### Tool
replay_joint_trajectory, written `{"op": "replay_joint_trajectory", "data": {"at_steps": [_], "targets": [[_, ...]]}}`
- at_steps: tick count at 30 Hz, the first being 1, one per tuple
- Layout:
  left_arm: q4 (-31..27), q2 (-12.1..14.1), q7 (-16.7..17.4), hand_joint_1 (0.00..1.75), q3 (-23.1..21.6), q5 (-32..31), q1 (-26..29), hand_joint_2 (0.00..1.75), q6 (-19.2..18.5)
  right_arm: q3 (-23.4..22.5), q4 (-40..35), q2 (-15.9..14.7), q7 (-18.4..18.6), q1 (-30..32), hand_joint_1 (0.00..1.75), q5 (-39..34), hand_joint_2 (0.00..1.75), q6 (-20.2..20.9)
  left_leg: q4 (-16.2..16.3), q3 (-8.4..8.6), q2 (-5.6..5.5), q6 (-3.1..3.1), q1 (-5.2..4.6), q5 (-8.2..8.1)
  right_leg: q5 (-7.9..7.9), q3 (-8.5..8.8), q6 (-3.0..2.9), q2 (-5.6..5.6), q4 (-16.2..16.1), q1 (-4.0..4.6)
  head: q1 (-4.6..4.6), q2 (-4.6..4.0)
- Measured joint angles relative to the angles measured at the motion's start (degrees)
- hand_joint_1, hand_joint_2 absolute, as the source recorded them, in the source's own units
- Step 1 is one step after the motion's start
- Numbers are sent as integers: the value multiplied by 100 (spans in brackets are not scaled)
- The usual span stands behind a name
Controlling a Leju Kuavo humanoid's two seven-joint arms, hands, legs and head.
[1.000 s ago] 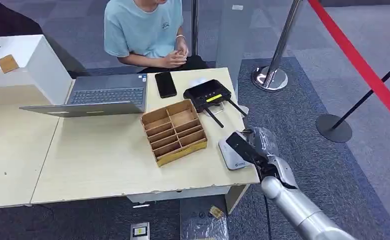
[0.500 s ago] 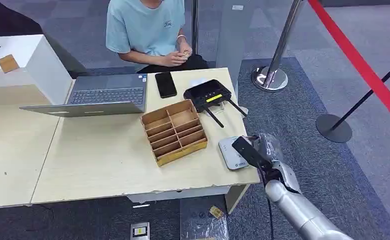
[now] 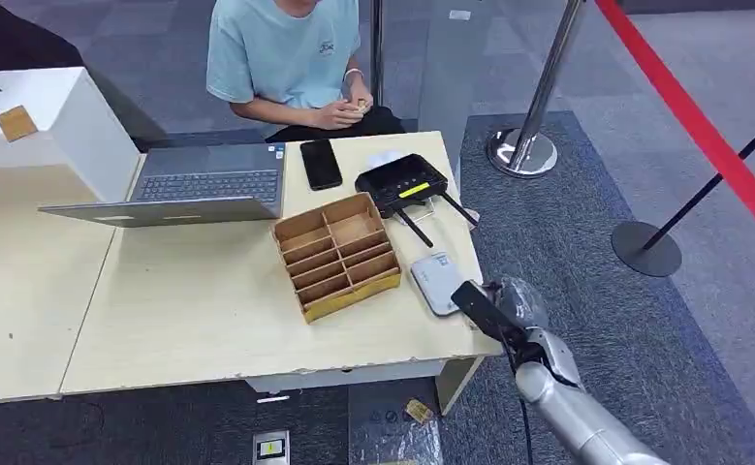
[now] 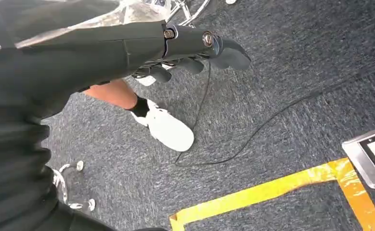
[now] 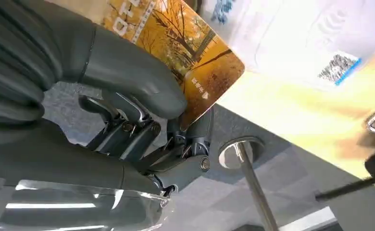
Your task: Pass the card to the sensor for recognition and then transmit it.
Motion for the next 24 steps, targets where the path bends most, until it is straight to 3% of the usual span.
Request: {"op": "replay_joint_trajectory", "data": {"at_steps": [5, 15, 24], "targets": [[0, -2, 0, 0, 0, -37, -1, 175, -7, -37, 77, 64, -254, -25, 175, -547, 175, -99, 0, 0, 0, 0, 0, 0, 0, 1, 0, 0, 0, 0, 2, 0], [0, -2, -9, 0, 0, -83, -1, 175, -11, -61, -43, 98, -156, -197, 175, -628, 175, -109, 1, 0, 0, -1, -1, 2, 3, 1, 1, 0, 2, 0, 2, 0], [0, -2, -59, 0, -2, -190, -2, 175, -13, -136, -642, -72, 349, -916, 175, -357, 175, 118, 1, 0, 4, -1, -2, 4, 5, -1, 0, 1, 4, -1, 0, 0]]}}
